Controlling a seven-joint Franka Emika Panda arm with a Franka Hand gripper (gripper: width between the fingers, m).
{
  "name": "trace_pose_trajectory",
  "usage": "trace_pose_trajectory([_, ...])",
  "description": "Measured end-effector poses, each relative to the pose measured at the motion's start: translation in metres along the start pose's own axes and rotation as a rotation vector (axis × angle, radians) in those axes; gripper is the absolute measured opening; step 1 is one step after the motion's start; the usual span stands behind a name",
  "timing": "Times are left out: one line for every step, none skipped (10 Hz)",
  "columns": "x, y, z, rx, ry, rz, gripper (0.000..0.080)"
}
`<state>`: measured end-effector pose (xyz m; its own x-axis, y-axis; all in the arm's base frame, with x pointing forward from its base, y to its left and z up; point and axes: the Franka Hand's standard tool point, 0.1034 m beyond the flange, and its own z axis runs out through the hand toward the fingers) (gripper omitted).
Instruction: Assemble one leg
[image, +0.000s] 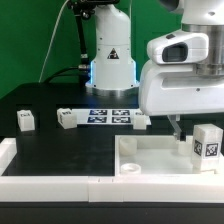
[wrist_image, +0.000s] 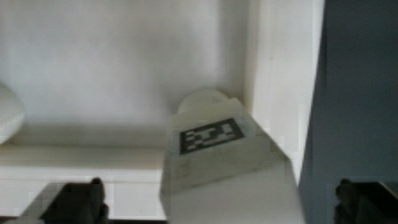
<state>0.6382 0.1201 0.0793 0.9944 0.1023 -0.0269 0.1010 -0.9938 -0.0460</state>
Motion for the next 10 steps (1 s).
trace_pose_trajectory([0.0,-0.0003,0.0,0.0,0.0,0.012,0.0649])
trace_pose_trajectory([0.0,0.0,0.0,0.0,0.0,0.012,0.0554])
trace_pose_trajectory([0.0,0.0001,0.0,0.0,0.0,0.012,0.037])
trace_pose_trajectory([0.0,0.0,0.0,0.001,0.0,0.018,0.037])
trace_pose_trajectory([0.0,-0.0001,0.0,0.001,0.0,0.046,0.029])
trace_pose_trajectory([0.0,-0.0001,0.0,0.001,0.0,0.046,0.0291])
trace_pose_trajectory([0.0,-0.0002,0.0,0.003,0.0,0.093,0.029])
trace_pose_trajectory([0.0,0.0002,0.0001,0.015,-0.002,0.273,0.029])
trace_pose_trajectory([0.0001,0.001,0.0002,0.029,-0.006,0.463,0.029])
trace_pose_trajectory([0.0003,0.0012,0.0005,0.034,-0.008,0.564,0.029])
